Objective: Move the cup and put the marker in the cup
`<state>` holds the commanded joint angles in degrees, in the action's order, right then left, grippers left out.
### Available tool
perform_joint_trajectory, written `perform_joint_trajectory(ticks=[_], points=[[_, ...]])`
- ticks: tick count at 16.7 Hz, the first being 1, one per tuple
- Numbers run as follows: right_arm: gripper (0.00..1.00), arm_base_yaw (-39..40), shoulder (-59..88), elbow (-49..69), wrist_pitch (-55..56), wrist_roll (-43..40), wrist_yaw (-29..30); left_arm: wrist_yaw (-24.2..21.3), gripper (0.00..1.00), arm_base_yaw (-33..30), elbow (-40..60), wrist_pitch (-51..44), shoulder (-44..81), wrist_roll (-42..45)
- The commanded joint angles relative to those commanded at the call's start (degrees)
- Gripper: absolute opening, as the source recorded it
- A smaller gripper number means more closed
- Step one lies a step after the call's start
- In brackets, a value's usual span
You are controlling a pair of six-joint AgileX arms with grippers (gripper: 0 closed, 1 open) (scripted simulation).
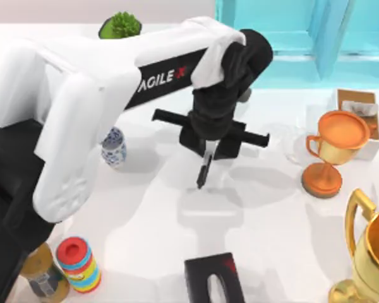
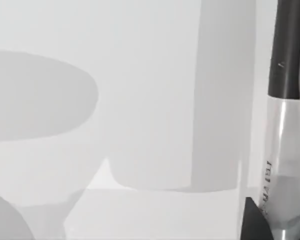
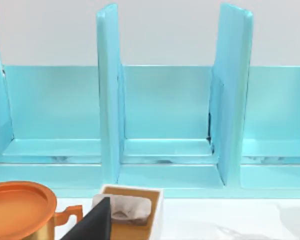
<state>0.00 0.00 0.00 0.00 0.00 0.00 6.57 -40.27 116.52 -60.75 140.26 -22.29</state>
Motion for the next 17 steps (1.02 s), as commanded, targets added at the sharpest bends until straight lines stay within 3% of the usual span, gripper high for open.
perform_joint_trajectory(ticks=[9,17], points=[[1.00,0.0,0.0,0.0,0.0,0.0,0.0,0.7,0.00,-6.9,-12.5,-7.1,-18.5,-7.2],[1.00,0.0,0.0,0.0,0.0,0.0,0.0,0.9,0.00,-7.3,-14.1,-7.3,-20.3,-7.8]])
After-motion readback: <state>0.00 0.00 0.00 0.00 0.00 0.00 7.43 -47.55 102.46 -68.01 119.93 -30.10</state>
